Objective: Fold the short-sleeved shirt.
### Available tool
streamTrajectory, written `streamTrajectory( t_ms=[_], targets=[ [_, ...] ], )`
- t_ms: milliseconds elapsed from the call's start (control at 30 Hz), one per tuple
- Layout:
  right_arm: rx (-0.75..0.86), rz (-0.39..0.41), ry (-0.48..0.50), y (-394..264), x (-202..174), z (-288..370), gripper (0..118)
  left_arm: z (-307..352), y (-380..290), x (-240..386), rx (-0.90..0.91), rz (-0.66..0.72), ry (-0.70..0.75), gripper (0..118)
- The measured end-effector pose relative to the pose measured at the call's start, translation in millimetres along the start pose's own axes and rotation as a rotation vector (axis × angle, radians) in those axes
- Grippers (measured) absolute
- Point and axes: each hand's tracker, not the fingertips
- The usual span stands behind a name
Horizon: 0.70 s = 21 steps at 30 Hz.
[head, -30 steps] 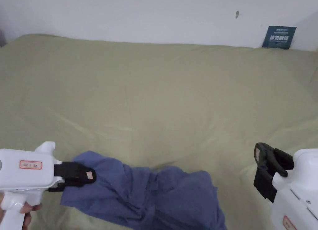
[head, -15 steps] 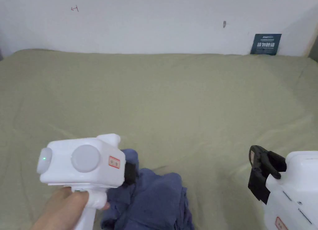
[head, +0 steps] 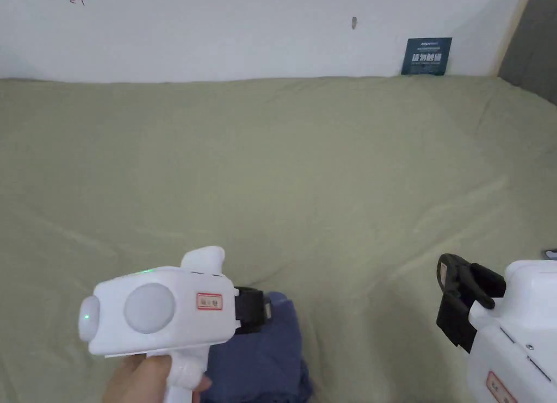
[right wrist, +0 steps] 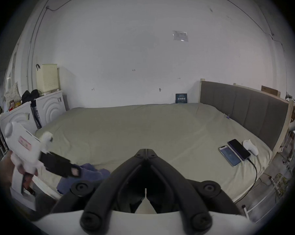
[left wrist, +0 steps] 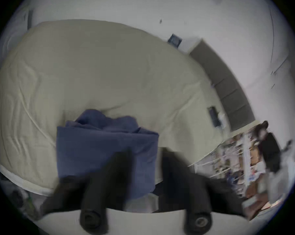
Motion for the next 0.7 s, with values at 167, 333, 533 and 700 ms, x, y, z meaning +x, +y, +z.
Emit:
streamTrajectory(
  t_ms=[167, 333, 533, 700],
  targets=[
    [-0.037, -0.029, 0.047, -4.6, -7.8, -8.5, 0, -23.1, -5.9, -37.4, -0.127, 0.045, -0.196, 0],
    [-0.099, -0.049, 0.111, -12.5, -14.5, -14.1, 0, -103.3, -50.4, -75.3, -0.313, 0.119, -0.362, 0],
    [-0.190, -0.078, 0.180, -21.0, -15.9, -23.8, 0, -99.6, -54.7, -70.1, -0.292, 0.117, -0.319, 0],
    [-0.301, -0.169, 0.354, -30.1, -29.1, -50.5, 0, -41.9, -25.7, -78.0, -0.203, 0.059, -0.341, 0]
  ],
)
